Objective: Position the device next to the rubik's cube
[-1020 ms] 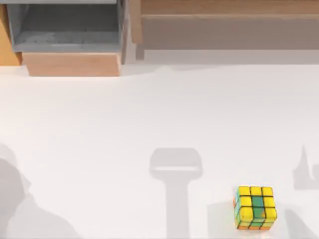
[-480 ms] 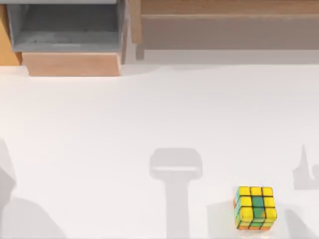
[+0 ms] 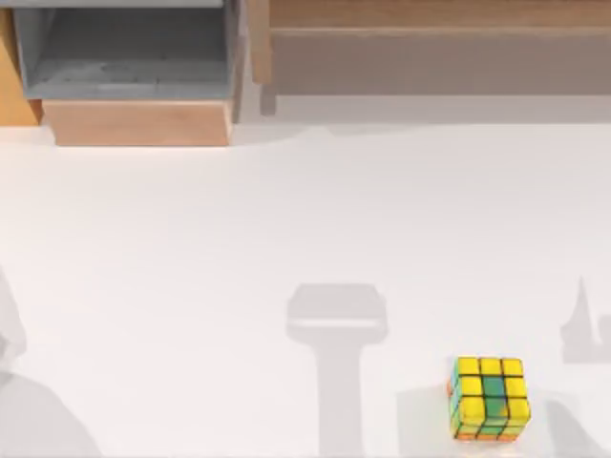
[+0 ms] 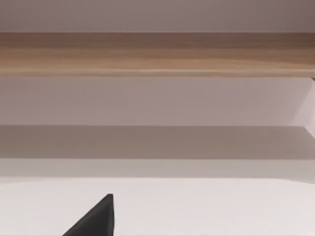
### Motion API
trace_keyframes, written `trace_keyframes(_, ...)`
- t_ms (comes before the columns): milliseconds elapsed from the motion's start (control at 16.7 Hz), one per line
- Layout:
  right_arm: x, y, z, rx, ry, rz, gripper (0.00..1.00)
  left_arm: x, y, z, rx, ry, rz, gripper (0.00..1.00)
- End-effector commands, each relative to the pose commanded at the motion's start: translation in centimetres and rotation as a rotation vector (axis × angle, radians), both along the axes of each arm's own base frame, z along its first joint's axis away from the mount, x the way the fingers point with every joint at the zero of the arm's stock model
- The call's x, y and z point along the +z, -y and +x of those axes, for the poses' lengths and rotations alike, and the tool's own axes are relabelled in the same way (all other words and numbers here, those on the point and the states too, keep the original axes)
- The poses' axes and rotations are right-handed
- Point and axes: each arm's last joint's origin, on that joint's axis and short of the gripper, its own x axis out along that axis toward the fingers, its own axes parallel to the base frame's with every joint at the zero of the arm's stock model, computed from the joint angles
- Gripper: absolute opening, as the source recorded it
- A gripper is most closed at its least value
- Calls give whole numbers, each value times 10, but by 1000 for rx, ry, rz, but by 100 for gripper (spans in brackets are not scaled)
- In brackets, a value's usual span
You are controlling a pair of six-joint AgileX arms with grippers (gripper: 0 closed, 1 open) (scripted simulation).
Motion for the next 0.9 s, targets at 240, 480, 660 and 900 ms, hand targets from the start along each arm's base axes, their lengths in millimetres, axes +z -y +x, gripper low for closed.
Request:
trace_keyframes(240,0,0,0,0,0,0,100,0,0,0,0,0,0,92)
trace_keyframes(480,0,0,0,0,0,0,100,0,0,0,0,0,0,62)
trace_keyframes(660,0,0,0,0,0,0,100,0,0,0,0,0,0,40)
trace_keyframes(900,0,0,0,0,0,0,100,0,0,0,0,0,0,10)
